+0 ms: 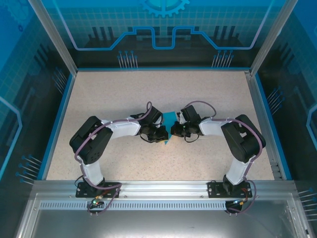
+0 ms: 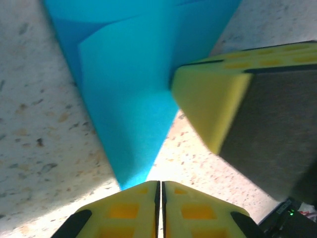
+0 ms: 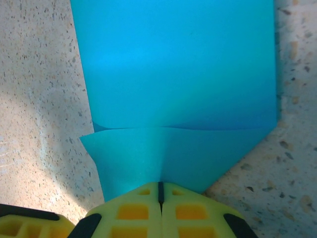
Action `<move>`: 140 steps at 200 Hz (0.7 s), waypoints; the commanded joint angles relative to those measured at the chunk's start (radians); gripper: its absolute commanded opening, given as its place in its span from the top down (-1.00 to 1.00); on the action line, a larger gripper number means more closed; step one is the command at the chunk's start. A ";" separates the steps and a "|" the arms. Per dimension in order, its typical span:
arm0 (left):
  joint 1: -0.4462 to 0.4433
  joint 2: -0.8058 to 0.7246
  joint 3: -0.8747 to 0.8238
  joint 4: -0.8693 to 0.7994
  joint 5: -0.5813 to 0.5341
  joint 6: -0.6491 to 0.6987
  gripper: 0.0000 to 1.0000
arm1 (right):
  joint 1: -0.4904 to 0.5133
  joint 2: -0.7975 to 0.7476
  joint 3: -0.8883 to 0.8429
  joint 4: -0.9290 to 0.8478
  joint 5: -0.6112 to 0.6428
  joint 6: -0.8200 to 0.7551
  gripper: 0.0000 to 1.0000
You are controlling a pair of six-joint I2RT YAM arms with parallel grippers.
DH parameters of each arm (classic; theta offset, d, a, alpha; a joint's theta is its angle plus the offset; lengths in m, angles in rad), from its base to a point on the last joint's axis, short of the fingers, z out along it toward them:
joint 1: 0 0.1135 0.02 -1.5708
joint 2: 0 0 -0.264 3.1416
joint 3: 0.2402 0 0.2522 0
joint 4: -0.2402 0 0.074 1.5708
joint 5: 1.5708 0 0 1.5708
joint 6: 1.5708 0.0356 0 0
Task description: Fold a paper plane with a square sheet of paper (pick it up from the middle)
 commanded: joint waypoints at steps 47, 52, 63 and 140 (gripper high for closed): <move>-0.005 0.059 0.026 -0.005 0.017 0.016 0.76 | 0.004 0.039 -0.001 -0.091 0.034 0.017 0.90; -0.005 0.060 0.019 -0.005 0.017 0.014 0.76 | 0.004 0.040 -0.001 -0.091 0.035 0.018 0.90; -0.004 0.067 0.007 0.000 0.019 0.010 0.76 | 0.003 0.045 -0.001 -0.094 0.035 0.020 0.90; -0.012 0.082 -0.061 -0.030 0.050 0.036 0.76 | 0.006 0.063 0.023 -0.131 0.043 0.028 0.90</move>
